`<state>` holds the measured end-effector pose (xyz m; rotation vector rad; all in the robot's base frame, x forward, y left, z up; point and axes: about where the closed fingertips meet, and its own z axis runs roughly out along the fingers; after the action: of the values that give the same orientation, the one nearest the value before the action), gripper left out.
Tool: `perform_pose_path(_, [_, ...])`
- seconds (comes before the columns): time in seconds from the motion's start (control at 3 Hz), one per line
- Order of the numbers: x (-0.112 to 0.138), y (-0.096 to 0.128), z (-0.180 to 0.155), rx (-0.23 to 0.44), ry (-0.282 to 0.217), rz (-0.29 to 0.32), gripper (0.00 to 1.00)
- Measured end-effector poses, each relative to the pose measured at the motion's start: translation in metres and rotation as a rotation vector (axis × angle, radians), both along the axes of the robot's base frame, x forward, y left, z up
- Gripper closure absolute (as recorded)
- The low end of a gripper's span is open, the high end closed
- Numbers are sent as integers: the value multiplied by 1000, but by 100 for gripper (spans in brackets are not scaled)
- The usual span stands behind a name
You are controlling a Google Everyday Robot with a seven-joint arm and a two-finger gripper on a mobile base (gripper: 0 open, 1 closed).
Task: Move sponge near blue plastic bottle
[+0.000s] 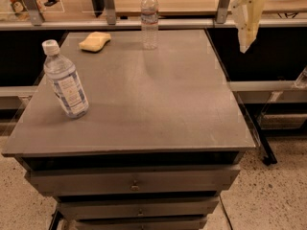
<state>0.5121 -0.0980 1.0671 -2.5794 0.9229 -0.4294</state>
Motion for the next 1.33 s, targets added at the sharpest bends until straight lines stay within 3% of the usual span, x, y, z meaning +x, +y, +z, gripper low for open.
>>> perform_pose_path(0.33, [9, 15, -11, 9, -35, 75, 0])
perform_pose_path(0.67, [28, 35, -32, 58, -52, 190, 0])
perform_pose_path(1.0, [48, 54, -55, 110, -66, 249, 0])
perform_pose_path(1.33, [74, 64, -79, 196, -59, 195, 0])
